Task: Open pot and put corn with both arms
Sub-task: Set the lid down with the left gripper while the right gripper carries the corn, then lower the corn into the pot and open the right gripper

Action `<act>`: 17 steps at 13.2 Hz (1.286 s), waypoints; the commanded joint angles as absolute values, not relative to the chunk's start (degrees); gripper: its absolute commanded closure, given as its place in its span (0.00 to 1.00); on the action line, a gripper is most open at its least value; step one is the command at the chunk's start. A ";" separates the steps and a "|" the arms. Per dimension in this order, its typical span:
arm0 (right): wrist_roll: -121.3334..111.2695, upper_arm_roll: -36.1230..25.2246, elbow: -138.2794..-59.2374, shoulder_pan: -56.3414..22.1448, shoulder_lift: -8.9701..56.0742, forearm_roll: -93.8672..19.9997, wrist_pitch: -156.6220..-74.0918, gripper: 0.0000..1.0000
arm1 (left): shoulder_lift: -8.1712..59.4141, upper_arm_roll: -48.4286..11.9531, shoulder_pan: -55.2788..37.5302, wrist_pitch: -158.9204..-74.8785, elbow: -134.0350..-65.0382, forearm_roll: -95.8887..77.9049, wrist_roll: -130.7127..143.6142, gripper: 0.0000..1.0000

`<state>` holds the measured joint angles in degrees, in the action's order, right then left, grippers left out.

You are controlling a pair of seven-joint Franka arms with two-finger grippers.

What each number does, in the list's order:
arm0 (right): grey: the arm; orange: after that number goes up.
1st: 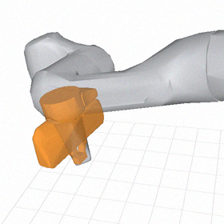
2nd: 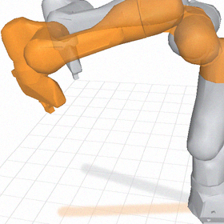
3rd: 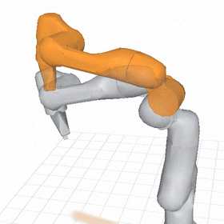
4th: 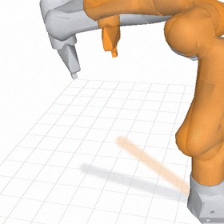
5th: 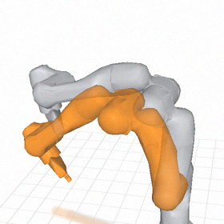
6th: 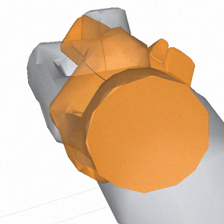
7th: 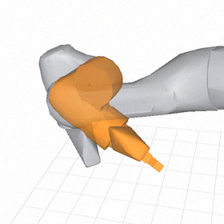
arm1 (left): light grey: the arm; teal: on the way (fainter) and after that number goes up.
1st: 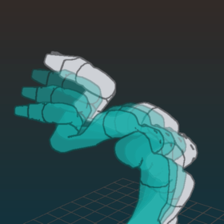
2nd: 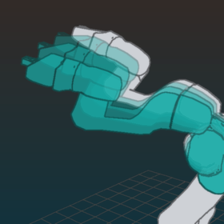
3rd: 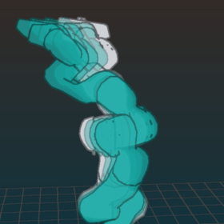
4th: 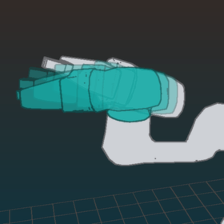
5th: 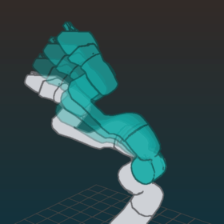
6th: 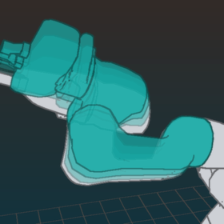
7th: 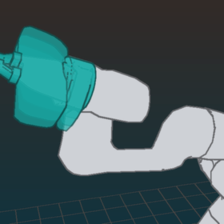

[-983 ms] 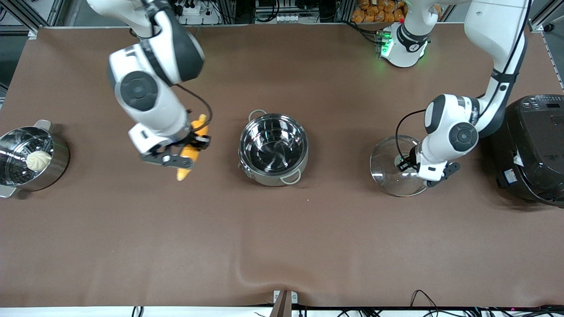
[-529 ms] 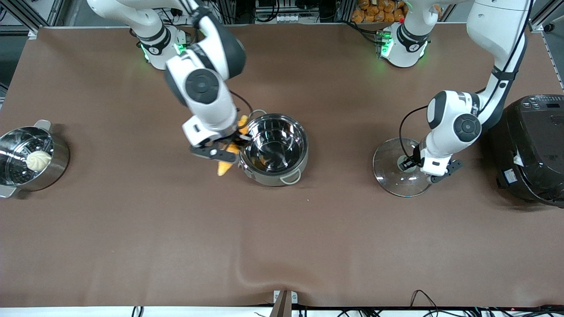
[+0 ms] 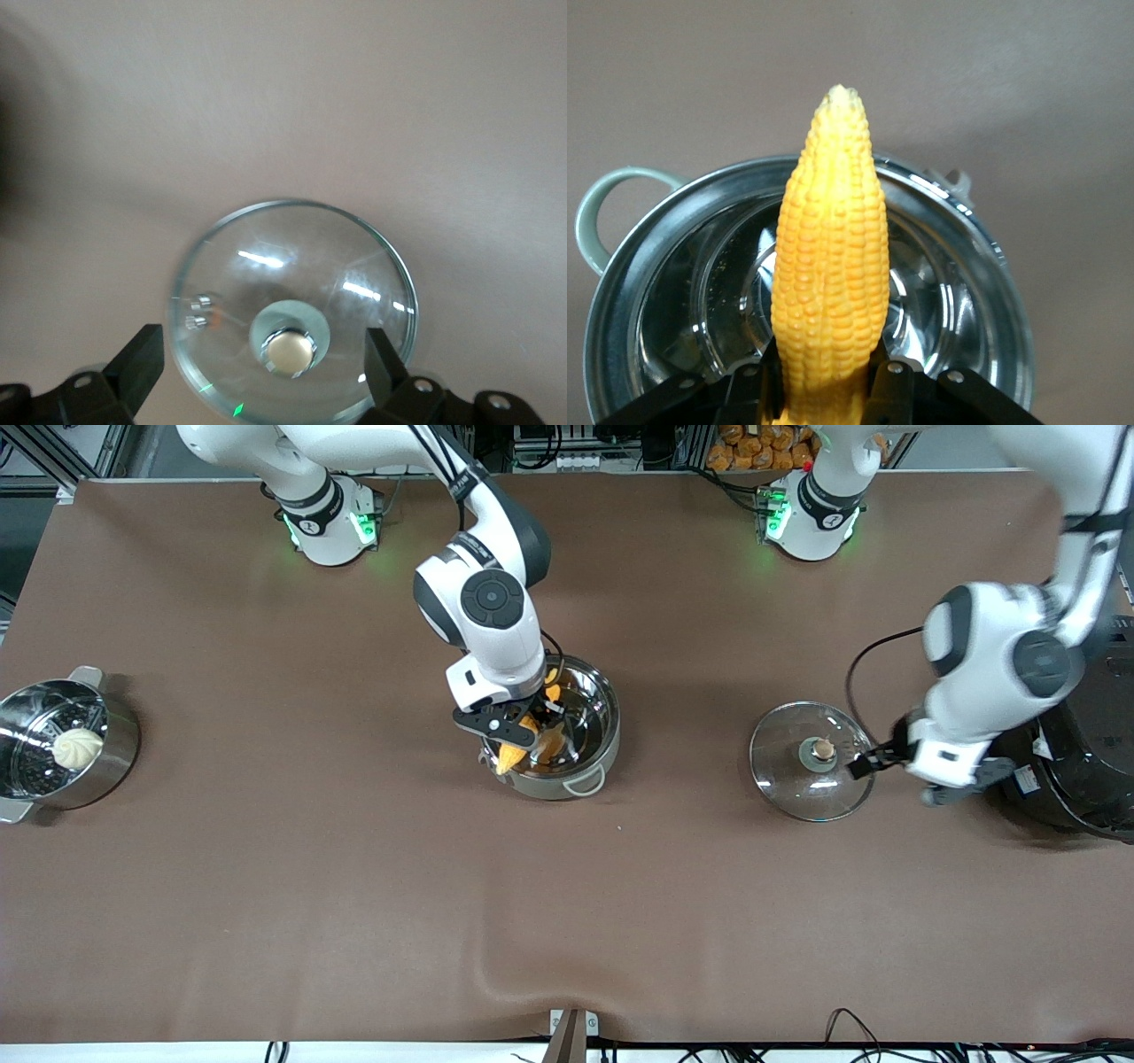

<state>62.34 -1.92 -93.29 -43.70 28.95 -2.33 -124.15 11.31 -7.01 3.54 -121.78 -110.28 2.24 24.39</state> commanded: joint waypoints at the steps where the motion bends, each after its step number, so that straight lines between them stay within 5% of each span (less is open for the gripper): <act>1: 64.77 -2.64 -92.02 -44.82 29.79 -3.16 -124.28 0.73 | 11.60 -7.64 4.66 -110.34 -99.87 1.58 20.39 0.00; 3: 65.39 -2.64 -92.02 -44.82 29.79 -3.16 -124.37 0.34 | 10.99 -7.82 4.57 -104.70 -94.77 1.76 20.39 0.00; 4: 66.43 -2.64 -92.02 -44.82 30.14 -3.16 -124.37 0.00 | 10.38 -7.91 4.48 -102.94 -92.83 1.67 20.56 0.00; 12: 67.33 -2.55 -89.74 -42.63 29.71 -11.24 -123.58 0.00 | 5.01 -8.00 4.48 -94.32 -90.97 1.41 20.04 0.00; 17: 59.27 -2.72 -89.91 -34.83 18.23 -11.34 -110.96 0.00 | 1.33 -8.35 4.48 -91.50 -91.23 1.32 18.73 0.00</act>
<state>64.10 -3.33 -88.48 -39.53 25.60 -10.08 -116.93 3.93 -8.17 4.24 -93.14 -90.73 2.24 21.06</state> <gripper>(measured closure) 0.000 0.000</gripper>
